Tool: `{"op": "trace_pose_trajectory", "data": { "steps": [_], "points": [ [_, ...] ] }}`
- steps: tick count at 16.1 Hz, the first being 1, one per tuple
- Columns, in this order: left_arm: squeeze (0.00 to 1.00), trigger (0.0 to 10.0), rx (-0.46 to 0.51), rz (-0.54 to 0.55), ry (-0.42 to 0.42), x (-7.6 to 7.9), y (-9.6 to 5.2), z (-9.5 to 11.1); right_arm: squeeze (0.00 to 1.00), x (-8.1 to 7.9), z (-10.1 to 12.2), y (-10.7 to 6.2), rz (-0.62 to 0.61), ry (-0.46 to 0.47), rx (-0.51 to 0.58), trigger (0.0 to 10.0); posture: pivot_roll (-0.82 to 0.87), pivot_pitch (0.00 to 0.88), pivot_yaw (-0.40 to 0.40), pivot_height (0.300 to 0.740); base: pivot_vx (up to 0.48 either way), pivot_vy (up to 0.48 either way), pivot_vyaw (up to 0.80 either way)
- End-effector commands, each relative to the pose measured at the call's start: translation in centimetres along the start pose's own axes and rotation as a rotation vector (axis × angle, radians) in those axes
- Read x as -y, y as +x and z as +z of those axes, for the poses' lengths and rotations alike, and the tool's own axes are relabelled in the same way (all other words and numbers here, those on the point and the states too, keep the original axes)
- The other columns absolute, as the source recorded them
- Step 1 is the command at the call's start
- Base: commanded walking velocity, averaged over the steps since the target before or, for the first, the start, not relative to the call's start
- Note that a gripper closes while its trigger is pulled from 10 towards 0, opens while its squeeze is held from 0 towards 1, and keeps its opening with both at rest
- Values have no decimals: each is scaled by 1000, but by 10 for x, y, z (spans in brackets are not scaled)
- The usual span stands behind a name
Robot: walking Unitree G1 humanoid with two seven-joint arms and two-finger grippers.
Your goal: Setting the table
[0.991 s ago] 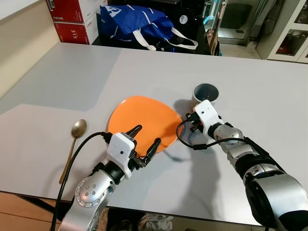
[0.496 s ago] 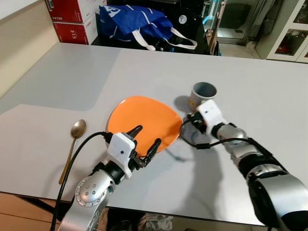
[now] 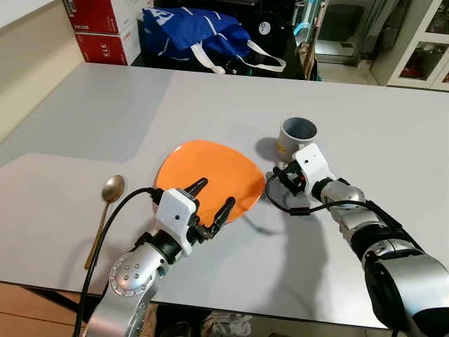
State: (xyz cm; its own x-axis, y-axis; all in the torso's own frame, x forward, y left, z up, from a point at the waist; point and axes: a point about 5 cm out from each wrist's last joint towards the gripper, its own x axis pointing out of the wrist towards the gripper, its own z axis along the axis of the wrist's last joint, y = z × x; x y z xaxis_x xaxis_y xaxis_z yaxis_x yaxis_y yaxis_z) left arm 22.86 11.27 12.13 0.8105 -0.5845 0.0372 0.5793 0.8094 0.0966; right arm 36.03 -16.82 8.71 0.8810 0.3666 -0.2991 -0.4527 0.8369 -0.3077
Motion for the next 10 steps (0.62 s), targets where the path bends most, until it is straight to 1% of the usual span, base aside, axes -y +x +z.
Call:
{"op": "trace_pose_trajectory", "data": {
  "steps": [1,4,10],
  "points": [
    [0,10000,-13,-3,-8,-1,1,-1,1000,3,1,-2,-7,11,27,10000,-7,12,-12,740,0,0,0],
    [0,10000,-14,-8,-13,0,1,-2,1000,-3,-2,-2,13,27,28,10000,-11,0,-14,740,0,0,0],
    [0,10000,-17,-5,-27,-3,4,-2,1000,-1,-5,-4,9,48,31,10000,-19,0,-15,740,0,0,0]
  ]
}}
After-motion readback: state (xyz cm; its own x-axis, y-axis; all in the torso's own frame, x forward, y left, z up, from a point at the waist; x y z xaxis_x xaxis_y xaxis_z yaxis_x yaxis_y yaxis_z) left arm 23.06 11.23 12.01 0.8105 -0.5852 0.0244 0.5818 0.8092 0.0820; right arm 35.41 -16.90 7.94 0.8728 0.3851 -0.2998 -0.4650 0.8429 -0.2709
